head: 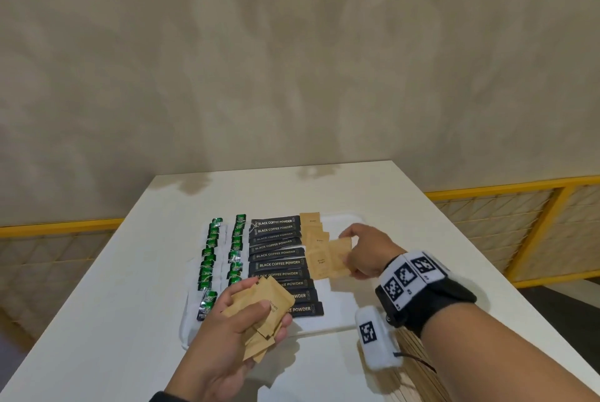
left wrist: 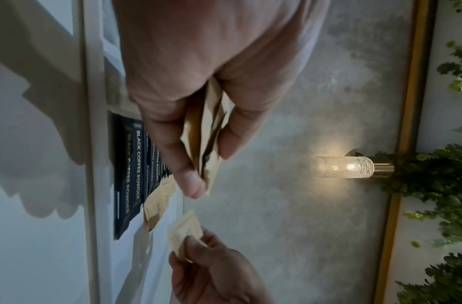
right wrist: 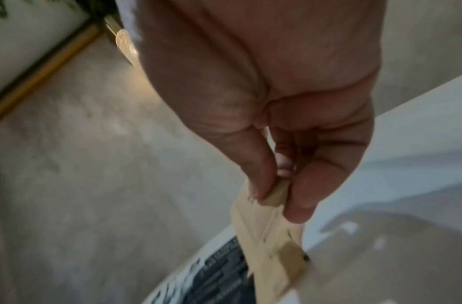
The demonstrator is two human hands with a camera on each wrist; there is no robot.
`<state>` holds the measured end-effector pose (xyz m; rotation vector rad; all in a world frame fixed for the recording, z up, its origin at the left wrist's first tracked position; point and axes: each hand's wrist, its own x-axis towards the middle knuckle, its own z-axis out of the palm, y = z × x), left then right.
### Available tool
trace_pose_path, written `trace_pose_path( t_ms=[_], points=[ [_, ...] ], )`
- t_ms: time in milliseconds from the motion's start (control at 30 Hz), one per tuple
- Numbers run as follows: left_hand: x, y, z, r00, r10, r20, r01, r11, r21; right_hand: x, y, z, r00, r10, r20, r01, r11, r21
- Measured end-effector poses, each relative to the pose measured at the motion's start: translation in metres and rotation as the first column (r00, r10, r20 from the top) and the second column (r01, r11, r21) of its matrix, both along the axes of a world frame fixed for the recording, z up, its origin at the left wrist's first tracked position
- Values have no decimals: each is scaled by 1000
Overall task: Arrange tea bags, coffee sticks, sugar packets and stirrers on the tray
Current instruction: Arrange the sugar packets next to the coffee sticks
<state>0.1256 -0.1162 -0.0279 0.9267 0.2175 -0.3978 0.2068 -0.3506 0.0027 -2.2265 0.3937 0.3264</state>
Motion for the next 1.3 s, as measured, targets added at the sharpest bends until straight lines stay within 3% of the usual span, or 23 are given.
trace_pose_path(
  t_ms=[100,200,333,633,833,1033,1100,1167,1200,1300],
  points=[
    [-1,-1,0,1000,-1,22,1,1000,-4,6,9,-15,992,99,-73,-114,967,-230],
    [-2,-2,2,999,-9,49,9,1000,-8,15,14,-26,986,129,-109,-157,940,-302],
    [-2,-2,1,999,-5,46,5,1000,-8,24,13,-35,989,83,-124,-108,972,-210],
    [0,-7,4,999,-32,-14,31,996,-82,26,18,-40,980,70,-185,-137,912,-386],
    [5,-13,3,995,-54,-80,42,988,-145,22,19,-40,982,92,-164,-149,913,-380],
    [17,-21,-4,999,49,1,-49,999,4,17,13,-17,987,148,-56,-155,975,-159],
    [21,-24,-6,991,126,34,-128,990,53,10,16,-6,983,172,-67,-169,984,51],
    [25,-27,-7,974,216,66,-221,971,86,0,21,4,968,218,-128,-140,884,447],
    [26,-29,-8,963,254,86,-261,961,94,-5,23,7,952,269,-143,-146,815,561],
    [29,-35,-9,938,319,137,-333,938,99,-15,29,9,917,381,-117,-239,761,604]
  ],
)
